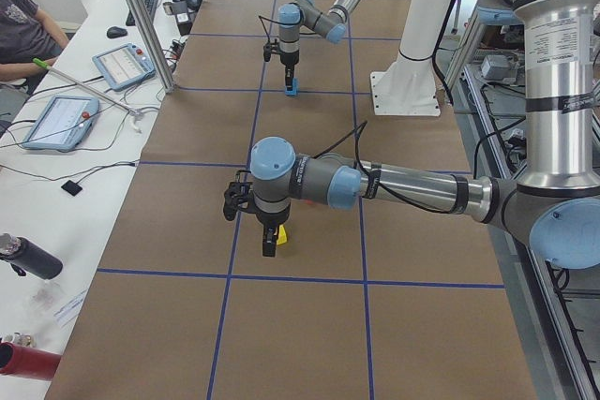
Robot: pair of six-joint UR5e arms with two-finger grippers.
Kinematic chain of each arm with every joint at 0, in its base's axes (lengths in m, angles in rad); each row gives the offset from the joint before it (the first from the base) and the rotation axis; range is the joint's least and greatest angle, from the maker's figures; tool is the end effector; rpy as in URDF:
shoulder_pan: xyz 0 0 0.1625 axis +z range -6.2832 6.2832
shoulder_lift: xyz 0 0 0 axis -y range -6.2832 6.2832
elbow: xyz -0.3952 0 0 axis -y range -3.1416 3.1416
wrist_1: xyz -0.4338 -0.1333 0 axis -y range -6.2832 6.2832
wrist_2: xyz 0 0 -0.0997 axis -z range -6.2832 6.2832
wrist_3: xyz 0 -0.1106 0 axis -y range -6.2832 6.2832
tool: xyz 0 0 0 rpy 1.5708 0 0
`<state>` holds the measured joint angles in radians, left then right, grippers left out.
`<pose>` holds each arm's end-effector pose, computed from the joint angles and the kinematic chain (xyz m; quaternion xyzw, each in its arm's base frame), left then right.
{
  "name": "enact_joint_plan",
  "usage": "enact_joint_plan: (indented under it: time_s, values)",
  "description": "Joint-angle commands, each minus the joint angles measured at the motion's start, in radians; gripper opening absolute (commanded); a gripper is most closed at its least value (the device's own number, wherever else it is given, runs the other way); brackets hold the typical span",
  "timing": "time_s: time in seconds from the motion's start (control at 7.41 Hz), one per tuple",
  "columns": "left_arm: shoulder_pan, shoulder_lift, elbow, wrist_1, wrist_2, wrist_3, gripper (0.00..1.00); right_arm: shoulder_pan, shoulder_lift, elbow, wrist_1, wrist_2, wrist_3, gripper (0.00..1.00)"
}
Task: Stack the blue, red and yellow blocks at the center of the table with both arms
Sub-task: 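Lower the blue cube onto the center and open the right gripper, then raise the right gripper away while the left gripper grasps the red cube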
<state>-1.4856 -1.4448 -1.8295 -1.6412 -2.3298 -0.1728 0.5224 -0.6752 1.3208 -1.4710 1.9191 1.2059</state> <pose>-0.0149 -0.4972 0.5556 0.0460 0.3776 -0.0029 0.9248 -0.6445 -0.4814 0.1573 0.0082 -0.3932 0.0093 0.9194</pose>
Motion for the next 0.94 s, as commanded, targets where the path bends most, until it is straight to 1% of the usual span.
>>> enact_joint_plan:
  time_s: [0.0, 0.13, 0.27, 0.4, 0.54, 0.67, 0.81]
  values:
    - [0.019, -0.002, 0.001, -0.014, 0.001, -0.063, 1.0, 0.001, -0.001, 0.0, 0.0, 0.0, -0.026, 1.0]
    - [0.048, 0.0, 0.001, -0.04, 0.001, -0.104, 1.0, 0.002, -0.003, 0.004, -0.003, 0.001, -0.029, 1.0]
    - [0.089, 0.0, 0.001, -0.078, 0.003, -0.188, 1.0, 0.011, -0.006, 0.014, -0.003, 0.009, -0.031, 1.0]
    - [0.141, -0.002, 0.001, -0.132, 0.004, -0.318, 1.0, 0.022, -0.021, 0.035, -0.003, 0.011, -0.031, 1.0]
    - [0.231, -0.005, 0.003, -0.22, 0.016, -0.453, 0.99, 0.043, -0.079, 0.104, -0.003, 0.024, -0.031, 1.0]
    - [0.328, -0.005, 0.0, -0.312, 0.077, -0.647, 0.99, 0.079, -0.161, 0.179, 0.0, 0.065, -0.031, 1.0]
    - [0.423, -0.005, -0.002, -0.359, 0.111, -0.819, 1.0, 0.093, -0.261, 0.277, 0.006, 0.06, -0.032, 1.0]
